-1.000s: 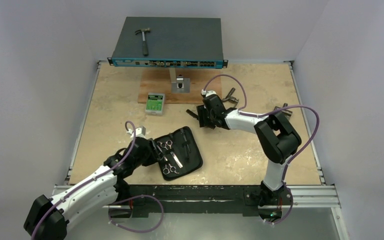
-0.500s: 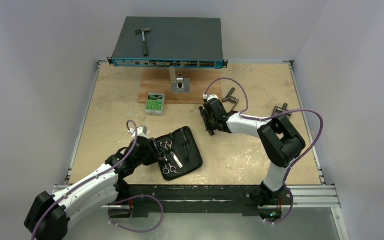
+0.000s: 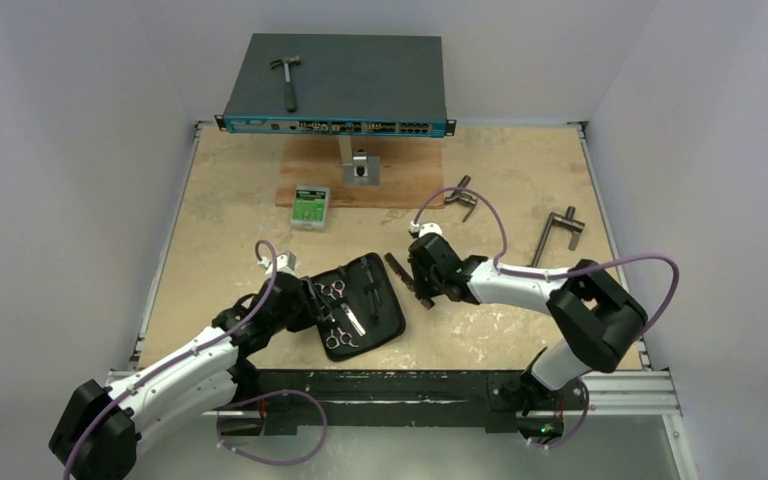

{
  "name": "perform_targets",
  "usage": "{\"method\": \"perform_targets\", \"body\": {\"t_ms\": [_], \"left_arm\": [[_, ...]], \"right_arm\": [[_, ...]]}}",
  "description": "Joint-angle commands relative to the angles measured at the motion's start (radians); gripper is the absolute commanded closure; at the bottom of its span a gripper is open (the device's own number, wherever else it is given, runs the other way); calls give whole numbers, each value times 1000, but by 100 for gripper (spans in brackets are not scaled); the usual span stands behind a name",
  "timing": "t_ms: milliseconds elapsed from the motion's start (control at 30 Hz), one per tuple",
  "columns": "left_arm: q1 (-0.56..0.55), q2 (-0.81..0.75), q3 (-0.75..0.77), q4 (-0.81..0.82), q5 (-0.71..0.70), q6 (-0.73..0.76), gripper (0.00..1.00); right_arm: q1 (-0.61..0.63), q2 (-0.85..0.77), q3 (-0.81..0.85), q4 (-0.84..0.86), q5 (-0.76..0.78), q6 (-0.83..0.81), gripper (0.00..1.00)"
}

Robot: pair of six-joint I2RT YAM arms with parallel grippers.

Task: Sort the hair-cutting tools
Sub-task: Move the comb to the center of the board, then move the hairdressing tool bag to the center of the board.

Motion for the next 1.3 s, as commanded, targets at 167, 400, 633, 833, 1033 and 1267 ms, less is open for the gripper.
{"method": "perform_targets", "body": {"t_ms": [167,400,633,833,1033,1267], "left_arm": [[6,29,59,44,15,13,56],[6,146,96,112,47,23,56],[4,196,124,139,59,25,57],[5,177,131,119,44,39,57],[6,161,136,97,-11,49,57],[6,169,145,10,-126,20,57]], "right_arm": [[75,-223,-192,-158,-55,230,81],[208,-311,-277,-166,-81,386,76],[398,-360,-315,-226,-62,544,73],[475,-504,-312,-367,43,640,67],[419,-544,-235,-383,232,622,45],[229,-416,-185,-188,191,463,36]]}}
